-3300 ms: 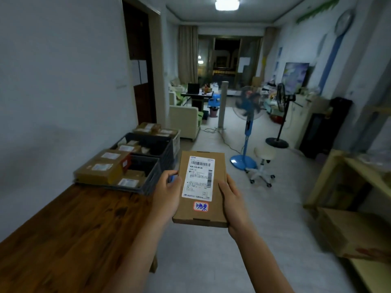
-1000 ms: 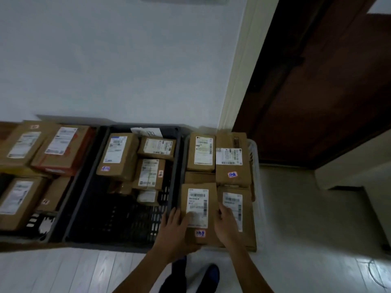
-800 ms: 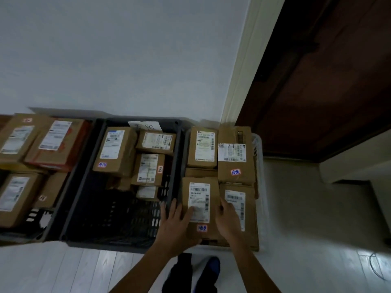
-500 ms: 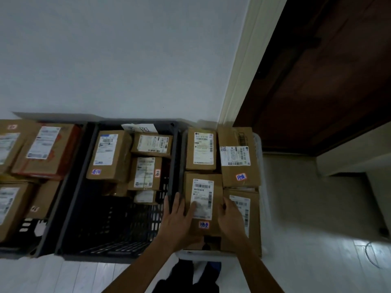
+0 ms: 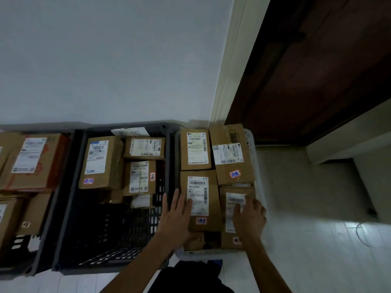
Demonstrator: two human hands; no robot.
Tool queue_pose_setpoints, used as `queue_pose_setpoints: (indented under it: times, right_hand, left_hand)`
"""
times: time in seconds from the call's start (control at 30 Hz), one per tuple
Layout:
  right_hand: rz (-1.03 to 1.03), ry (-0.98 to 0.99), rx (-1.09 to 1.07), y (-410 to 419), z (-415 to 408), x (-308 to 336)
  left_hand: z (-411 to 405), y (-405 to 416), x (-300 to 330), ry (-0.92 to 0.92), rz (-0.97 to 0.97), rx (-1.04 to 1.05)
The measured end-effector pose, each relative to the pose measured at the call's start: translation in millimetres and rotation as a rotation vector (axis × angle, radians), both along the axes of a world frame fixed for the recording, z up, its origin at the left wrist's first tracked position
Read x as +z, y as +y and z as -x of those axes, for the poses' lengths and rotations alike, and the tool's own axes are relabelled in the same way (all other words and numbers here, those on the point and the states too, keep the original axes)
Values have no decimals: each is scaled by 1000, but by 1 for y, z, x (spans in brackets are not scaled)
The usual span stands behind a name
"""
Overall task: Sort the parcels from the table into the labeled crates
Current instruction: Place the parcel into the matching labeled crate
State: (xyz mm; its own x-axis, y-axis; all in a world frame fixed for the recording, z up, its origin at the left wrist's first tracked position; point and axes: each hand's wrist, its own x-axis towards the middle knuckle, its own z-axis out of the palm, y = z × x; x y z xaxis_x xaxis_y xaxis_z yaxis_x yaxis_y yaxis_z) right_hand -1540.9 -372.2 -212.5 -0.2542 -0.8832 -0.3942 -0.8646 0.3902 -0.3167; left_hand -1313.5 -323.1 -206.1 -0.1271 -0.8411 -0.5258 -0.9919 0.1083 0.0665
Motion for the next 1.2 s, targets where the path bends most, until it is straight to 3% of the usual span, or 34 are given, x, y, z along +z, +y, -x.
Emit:
queue_pose_setpoints:
  times: [0.17,0.53,0.7,1.2]
  right_hand:
    - [-138,-71,63,13,24,-14]
    - [-112,-161,176,3,25,-16]
    - [-118,-162,182,-3,24,-11]
    - [137,98,351,-64,12,78]
  left_hand:
    - [4,1,2,5,50,-66]
    - [8,0,4,40,-57,-68]
    - [6,-3,7,101,-12,-38]
    - [19,-45,68,76,184,79]
